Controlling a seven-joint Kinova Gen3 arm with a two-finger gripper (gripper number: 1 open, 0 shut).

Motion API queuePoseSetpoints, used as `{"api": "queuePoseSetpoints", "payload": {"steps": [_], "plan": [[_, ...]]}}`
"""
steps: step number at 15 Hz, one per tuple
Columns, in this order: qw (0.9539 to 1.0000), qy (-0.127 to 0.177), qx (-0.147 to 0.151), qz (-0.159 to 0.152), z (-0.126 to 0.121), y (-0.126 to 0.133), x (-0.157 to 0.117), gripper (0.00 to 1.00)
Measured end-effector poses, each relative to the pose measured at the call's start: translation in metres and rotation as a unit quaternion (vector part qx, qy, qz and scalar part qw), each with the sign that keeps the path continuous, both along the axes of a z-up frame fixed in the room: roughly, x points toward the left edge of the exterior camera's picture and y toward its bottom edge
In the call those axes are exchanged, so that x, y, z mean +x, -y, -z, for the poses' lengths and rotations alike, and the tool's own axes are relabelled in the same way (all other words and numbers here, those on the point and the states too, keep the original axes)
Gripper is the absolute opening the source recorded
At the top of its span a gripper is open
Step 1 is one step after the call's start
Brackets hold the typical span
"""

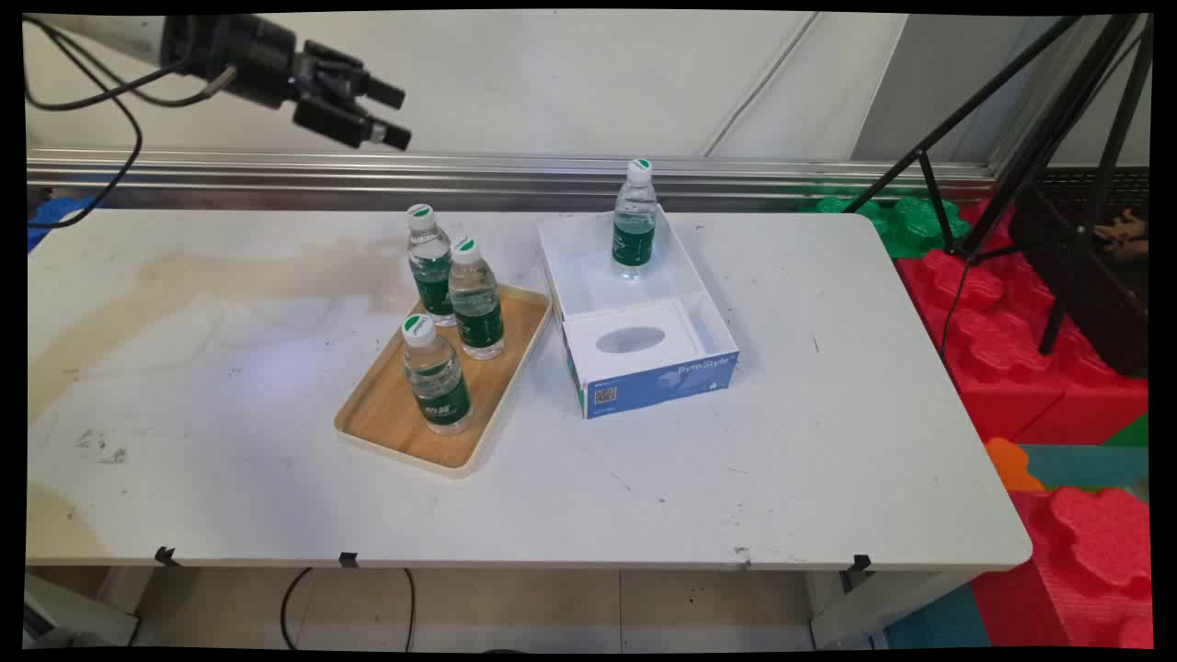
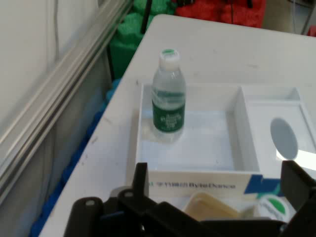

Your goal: Pick up the green bottle from the white box

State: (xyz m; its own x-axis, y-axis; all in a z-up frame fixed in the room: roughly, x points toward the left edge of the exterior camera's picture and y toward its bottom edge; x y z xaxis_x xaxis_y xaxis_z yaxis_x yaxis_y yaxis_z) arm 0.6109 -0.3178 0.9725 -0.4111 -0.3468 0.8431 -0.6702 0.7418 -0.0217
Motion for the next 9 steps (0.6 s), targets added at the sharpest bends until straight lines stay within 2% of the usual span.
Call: {"api": "queuePoseSetpoints", "payload": {"steps": [4, 9], "plan": [[0.9999, 0.003, -0.014, 0.003, -0.002, 0.032, -0.027, 1.0], [0.9998, 0.014, -0.013, 0.007, 0.011, 0.066, -0.059, 1.0]]}}
